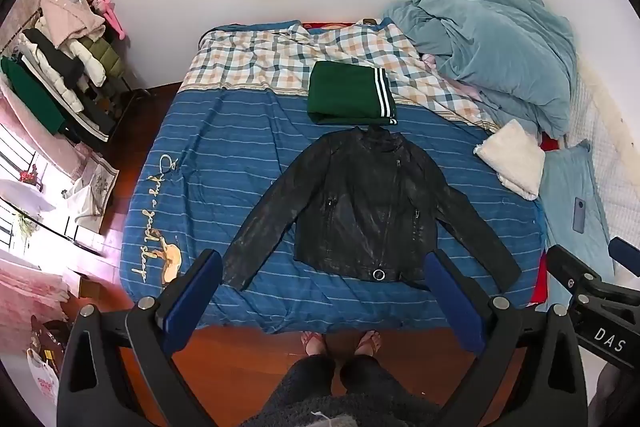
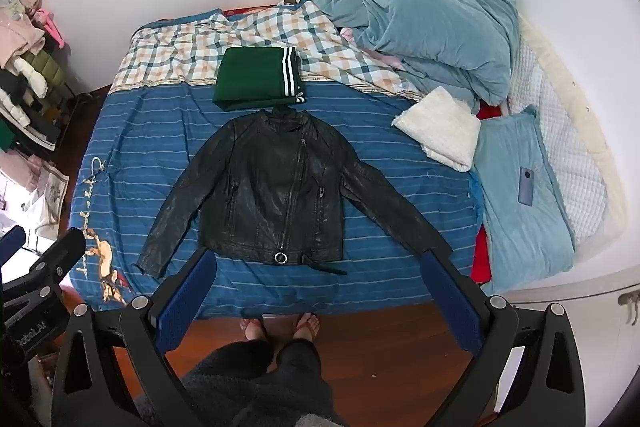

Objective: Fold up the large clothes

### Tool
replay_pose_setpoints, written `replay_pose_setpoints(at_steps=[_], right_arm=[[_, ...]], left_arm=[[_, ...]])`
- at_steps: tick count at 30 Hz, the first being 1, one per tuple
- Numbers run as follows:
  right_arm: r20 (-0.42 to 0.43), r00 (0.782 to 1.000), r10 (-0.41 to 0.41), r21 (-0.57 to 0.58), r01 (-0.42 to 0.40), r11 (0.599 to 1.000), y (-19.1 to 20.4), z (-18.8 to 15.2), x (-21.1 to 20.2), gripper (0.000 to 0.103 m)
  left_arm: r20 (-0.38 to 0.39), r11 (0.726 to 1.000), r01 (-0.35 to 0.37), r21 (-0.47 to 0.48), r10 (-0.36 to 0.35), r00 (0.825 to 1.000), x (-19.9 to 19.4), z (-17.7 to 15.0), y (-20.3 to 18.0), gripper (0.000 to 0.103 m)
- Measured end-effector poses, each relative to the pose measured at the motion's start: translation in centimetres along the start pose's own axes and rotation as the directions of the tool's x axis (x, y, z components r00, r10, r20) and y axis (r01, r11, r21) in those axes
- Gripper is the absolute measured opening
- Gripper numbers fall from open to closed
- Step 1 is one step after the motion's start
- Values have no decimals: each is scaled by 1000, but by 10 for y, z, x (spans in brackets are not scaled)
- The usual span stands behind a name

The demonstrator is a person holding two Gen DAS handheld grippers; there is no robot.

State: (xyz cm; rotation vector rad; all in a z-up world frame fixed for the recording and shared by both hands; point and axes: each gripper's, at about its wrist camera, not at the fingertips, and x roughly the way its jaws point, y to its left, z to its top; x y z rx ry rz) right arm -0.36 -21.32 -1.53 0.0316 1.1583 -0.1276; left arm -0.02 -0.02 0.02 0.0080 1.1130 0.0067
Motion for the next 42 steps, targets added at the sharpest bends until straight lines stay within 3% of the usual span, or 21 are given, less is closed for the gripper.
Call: replay_pose_setpoints(at_steps=[42], right_arm=[[5,1000,-5,-33,5,999,-1,-9,-26,103]], left_arm=[[40,1000,-16,11,16,999,-19,-8,-8,103]])
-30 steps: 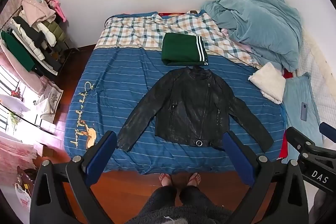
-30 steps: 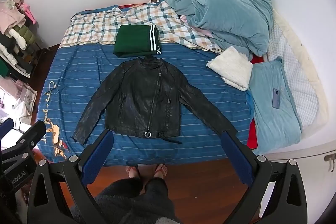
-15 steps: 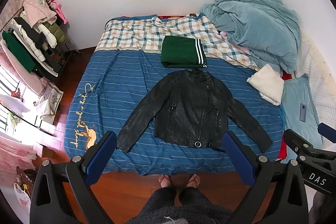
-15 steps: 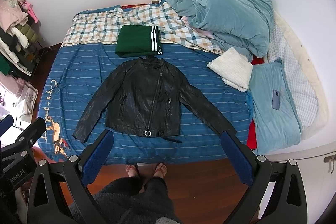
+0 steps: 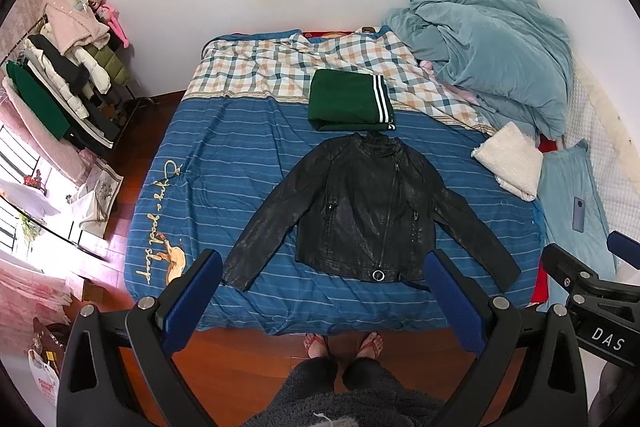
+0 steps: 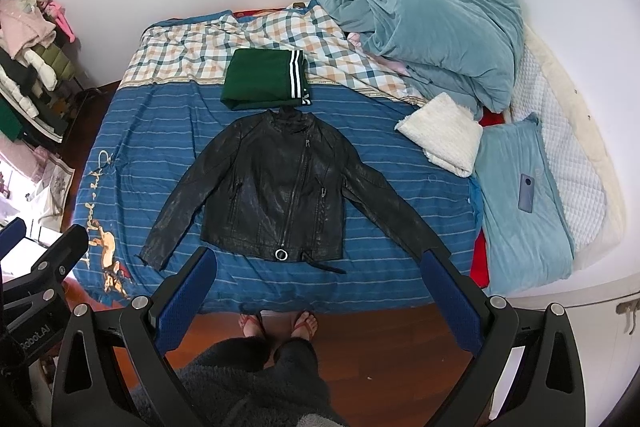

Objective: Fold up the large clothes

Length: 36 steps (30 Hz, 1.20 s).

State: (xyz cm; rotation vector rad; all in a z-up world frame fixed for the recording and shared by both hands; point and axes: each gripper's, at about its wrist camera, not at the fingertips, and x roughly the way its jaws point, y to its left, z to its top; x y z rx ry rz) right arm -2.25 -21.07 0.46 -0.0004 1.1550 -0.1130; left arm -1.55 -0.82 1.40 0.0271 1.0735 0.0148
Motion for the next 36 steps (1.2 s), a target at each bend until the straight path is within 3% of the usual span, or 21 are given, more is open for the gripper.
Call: replay_pose_setpoints(at_steps=[36], right_arm=[[-19,1000,-8,-2,8,1000,-10,-1,16,103]], left_arm=[[-4,1000,0,6,0,1000,3,-1,-8,103]])
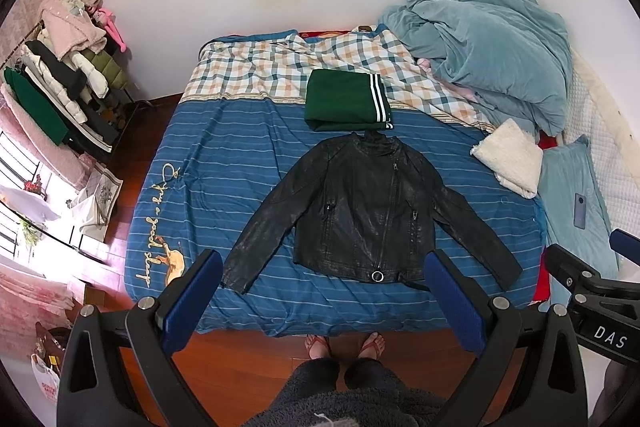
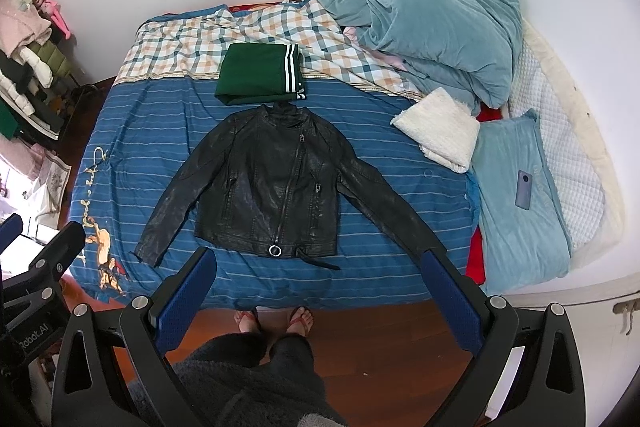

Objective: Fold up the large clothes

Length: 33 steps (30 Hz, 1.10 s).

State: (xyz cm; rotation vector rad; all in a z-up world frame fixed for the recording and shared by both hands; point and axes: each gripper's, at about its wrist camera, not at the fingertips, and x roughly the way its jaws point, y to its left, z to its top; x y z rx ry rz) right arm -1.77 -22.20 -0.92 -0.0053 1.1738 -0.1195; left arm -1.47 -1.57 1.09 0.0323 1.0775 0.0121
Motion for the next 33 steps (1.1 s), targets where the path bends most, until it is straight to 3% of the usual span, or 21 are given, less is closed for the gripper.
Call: replay_pose_setpoints(at_steps=[16,26,29,33], right_arm=[[-3,1000,0,-1,0,1000,-1,-1,1,103],[-19,1000,-16,22,17,1000,-2,7,17,103],[-15,1000,4,63,-3,998,-4,16,38,103],[0,999,55,246,-53,968,-36,16,96,103]], left_arm=[[-3,1000,4,4,-4,1000,2,2,-6,103],[-5,1000,7,18,-7,1000,21,23,-2,103],[41,1000,-13,18,12,999,43,34,3,103],[98,997,-70,22,68,993,93,41,5,103]])
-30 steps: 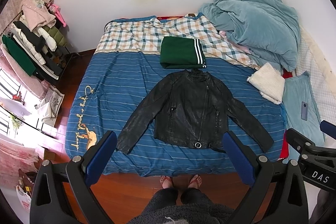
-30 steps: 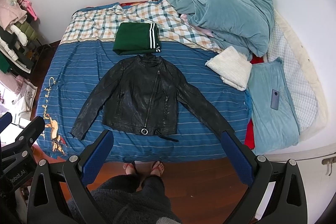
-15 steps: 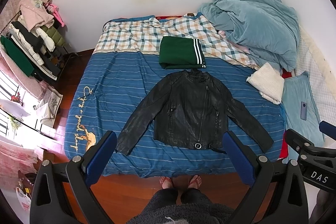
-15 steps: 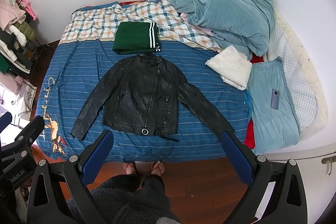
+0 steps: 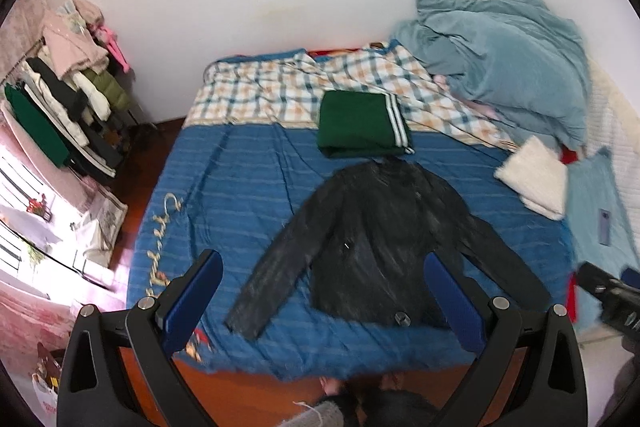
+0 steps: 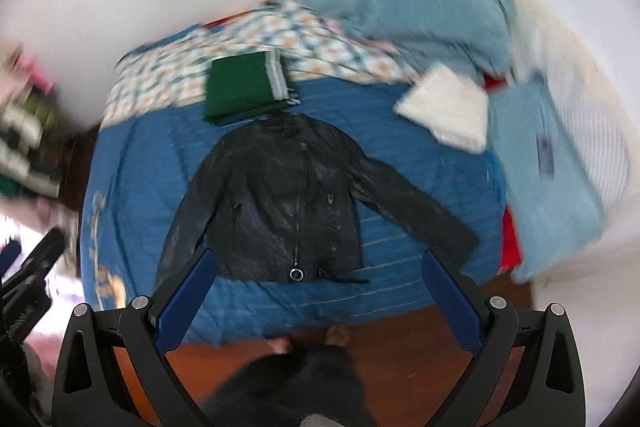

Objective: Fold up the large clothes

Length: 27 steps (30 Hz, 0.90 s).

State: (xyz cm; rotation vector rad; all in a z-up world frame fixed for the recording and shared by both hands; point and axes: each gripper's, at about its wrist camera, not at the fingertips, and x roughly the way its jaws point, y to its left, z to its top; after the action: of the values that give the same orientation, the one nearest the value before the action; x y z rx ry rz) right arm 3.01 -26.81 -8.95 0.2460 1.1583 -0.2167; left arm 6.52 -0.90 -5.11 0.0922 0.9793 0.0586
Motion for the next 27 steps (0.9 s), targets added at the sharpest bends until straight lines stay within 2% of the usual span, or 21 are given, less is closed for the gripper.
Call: replay_pose_setpoints(at_steps=[1,3,4,5,7,10,12,13,15,18,21,23,25,27], right_arm=[[-10,1000,-5,69,6,998,-17,1,23,103],[-51,999,-19,189,28,982,-48,-1,65,93],[-73,997,-12,253,31,967,-69,-3,90,71],[-110,994,-2,320,37,947,-93,-8,120,54],[-182,983,30,429,52,902,-138,-20,181,53],[-239,969,66,555,80,828,-199,-40,256,53],[-275,955,113,635,92,767,-239,-56,309,55],[-295,946,138,653,94,751,-253,-62,333,59],[-333,927,174,632,82,770,-269,-67,387,60],[-388,896,216,537,30,843,-256,-64,447,61],[-429,861,274,456,-56,888,-225,-63,493,66],[-468,826,313,414,-107,904,-199,-63,518,67],[-515,792,327,362,-144,921,-175,-65,541,67],[-544,773,327,319,-170,932,-155,-67,557,67]], left_arm=[[-1,1000,-18,4,18,1000,17,-1,-3,103],[-19,999,-46,14,46,999,54,-2,-11,103],[-36,997,-67,25,68,997,73,-4,-17,103],[-64,995,-91,40,93,994,92,-6,-25,103],[-95,992,-117,53,121,988,122,-12,-35,103],[-153,983,-174,60,181,971,173,-19,-51,103],[-180,970,-234,71,244,953,213,-26,-61,103],[-186,959,-272,75,282,941,229,-30,-62,103],[-213,945,-316,83,326,921,257,-41,-59,103],[-289,942,-322,97,336,897,312,-68,-43,103],[-407,954,-274,118,298,864,367,-103,-22,103],[-479,964,-253,78,258,839,397,-129,-1,102],[-535,975,-222,-10,182,825,422,-147,15,102],[-555,977,-198,-75,124,822,442,-162,27,102]])
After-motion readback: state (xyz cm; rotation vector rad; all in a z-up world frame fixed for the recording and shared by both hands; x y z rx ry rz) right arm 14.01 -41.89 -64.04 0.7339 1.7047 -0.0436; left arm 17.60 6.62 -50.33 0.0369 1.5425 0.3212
